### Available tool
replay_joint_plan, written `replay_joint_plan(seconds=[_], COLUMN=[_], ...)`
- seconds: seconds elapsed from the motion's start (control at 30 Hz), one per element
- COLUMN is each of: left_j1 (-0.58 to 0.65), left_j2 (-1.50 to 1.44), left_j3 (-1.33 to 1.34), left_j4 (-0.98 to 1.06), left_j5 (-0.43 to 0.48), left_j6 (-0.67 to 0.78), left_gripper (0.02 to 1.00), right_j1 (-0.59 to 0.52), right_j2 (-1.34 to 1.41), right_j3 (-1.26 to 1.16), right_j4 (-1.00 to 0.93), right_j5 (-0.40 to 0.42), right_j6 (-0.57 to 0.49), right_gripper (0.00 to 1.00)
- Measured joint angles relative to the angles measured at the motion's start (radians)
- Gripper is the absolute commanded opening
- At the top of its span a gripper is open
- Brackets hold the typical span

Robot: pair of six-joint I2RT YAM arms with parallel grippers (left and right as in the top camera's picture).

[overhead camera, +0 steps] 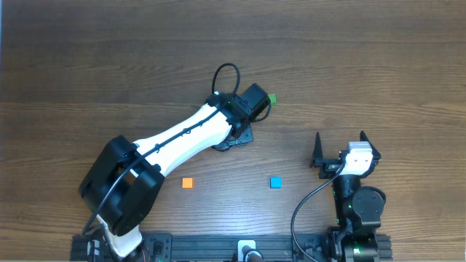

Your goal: Stack Cubes

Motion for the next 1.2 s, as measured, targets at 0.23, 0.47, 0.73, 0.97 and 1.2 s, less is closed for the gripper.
replay_joint_plan(seconds=[0.23, 0.47, 0.73, 0.97, 1.2], left_j1=[0.0, 0.0, 0.0, 0.0, 0.006], left_j2=[0.014, 0.021, 0.021, 0.021, 0.021], left_j3=[0.0, -0.002, -0.002, -0.002, -0.002], left_j4=[0.008, 0.008, 0.008, 0.008, 0.008], left_j5=[0.0, 0.0, 0.0, 0.0, 0.003], left_j6=[0.0, 0.0, 0.0, 0.0, 0.0], left_gripper=[0.053, 0.064, 0.082, 0.102, 0.11], right_j1=[0.0, 0.0, 0.0, 0.0, 0.0], right_j2=[0.0, 0.0, 0.0, 0.0, 0.0], right_j3=[0.0, 0.0, 0.0, 0.0, 0.0], right_j4=[0.0, 0.0, 0.0, 0.0, 0.0], right_j5=[0.0, 0.0, 0.0, 0.0, 0.0], right_j6=[0.0, 0.0, 0.0, 0.0, 0.0], right_gripper=[0.993, 0.993, 0.991, 0.993, 0.993])
